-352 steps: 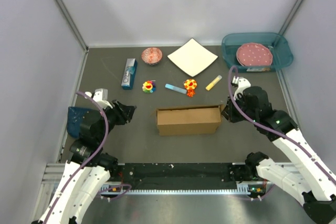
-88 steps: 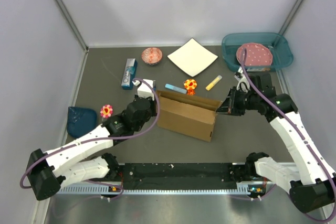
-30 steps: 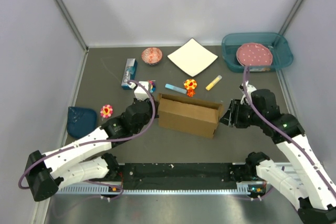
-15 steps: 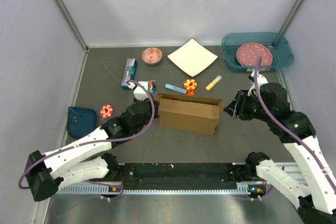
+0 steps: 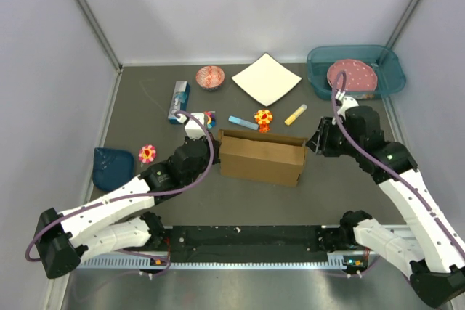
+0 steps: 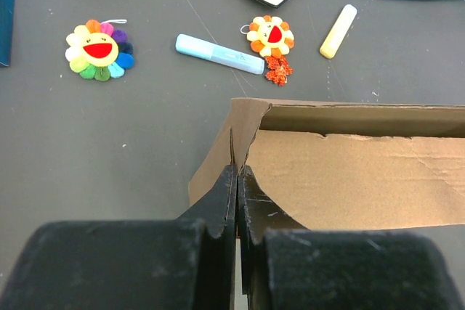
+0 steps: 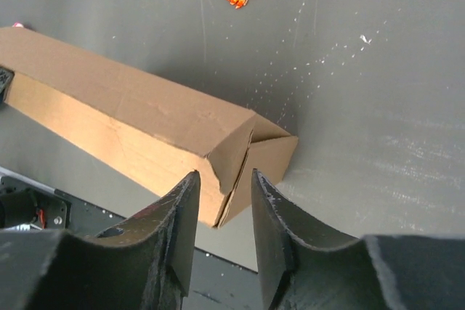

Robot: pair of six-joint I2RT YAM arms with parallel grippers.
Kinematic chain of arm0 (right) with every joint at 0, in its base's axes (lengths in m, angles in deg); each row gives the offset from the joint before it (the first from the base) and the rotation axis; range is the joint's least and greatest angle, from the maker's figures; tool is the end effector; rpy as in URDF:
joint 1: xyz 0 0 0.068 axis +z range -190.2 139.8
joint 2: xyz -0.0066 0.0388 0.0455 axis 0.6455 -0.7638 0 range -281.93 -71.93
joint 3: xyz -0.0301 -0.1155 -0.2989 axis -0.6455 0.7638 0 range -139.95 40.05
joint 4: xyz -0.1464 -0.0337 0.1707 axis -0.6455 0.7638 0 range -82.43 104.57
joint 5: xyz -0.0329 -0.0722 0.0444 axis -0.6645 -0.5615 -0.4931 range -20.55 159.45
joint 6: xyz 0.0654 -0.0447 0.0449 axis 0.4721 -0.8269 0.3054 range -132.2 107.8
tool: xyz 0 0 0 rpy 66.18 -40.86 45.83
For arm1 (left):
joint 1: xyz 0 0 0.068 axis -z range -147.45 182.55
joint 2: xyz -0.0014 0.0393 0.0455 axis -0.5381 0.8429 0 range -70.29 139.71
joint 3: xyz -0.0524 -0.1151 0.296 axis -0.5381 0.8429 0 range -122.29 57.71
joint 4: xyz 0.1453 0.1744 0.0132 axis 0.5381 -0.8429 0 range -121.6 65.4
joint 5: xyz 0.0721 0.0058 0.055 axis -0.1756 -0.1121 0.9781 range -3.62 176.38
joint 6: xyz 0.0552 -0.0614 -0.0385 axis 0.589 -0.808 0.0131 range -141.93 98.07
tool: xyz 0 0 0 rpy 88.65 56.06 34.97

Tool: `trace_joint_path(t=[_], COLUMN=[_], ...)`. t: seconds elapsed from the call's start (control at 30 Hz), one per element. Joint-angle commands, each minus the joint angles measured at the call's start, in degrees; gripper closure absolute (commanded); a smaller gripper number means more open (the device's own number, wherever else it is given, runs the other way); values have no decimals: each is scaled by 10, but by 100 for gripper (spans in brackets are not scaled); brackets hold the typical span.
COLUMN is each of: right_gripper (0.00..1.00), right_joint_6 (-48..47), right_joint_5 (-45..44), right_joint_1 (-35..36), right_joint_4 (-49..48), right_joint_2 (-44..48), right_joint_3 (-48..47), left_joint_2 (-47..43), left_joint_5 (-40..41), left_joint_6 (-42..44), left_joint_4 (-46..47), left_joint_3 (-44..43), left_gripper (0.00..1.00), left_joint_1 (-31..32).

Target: Fold the paper box

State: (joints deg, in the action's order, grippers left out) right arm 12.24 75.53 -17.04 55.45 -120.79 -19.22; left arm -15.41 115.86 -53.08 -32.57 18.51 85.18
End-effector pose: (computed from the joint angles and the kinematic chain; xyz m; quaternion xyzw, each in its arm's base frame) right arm 0.1164 0.0592 0.3526 -0.0135 0.8957 0.2219 0.3851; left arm 0.1464 -0.1255 0.3140 0.0140 0.8212 -0.1948 0.5362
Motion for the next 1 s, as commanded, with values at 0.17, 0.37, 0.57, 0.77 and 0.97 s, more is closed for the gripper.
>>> trace_joint_path(t=[0.17, 0.37, 0.57, 0.77, 0.97], right_gripper=[77, 94, 100, 100, 100], right_joint_6=[-12, -15, -8, 21, 59], right_joint_5=[-24, -23, -23, -51, -99], right_joint_1=[4, 5, 6, 38, 94], right_joint_4=[-67, -73, -68, -40, -8], right_joint_2=[-10, -8, 9, 18, 25], right_joint_3=[36, 54, 83, 116, 134], left_joint_2=[23, 22, 22, 19, 5], left_joint_5=[-21, -27, -37, -39, -39], left_joint_6=[-7, -10, -19, -23, -26], left_joint_4=[-134, -130, -123, -122, -122], left_joint_3=[32, 33, 40, 40, 43], left_gripper=[100, 100, 100, 100, 100], left_joint_1=[3, 3, 4, 4, 4])
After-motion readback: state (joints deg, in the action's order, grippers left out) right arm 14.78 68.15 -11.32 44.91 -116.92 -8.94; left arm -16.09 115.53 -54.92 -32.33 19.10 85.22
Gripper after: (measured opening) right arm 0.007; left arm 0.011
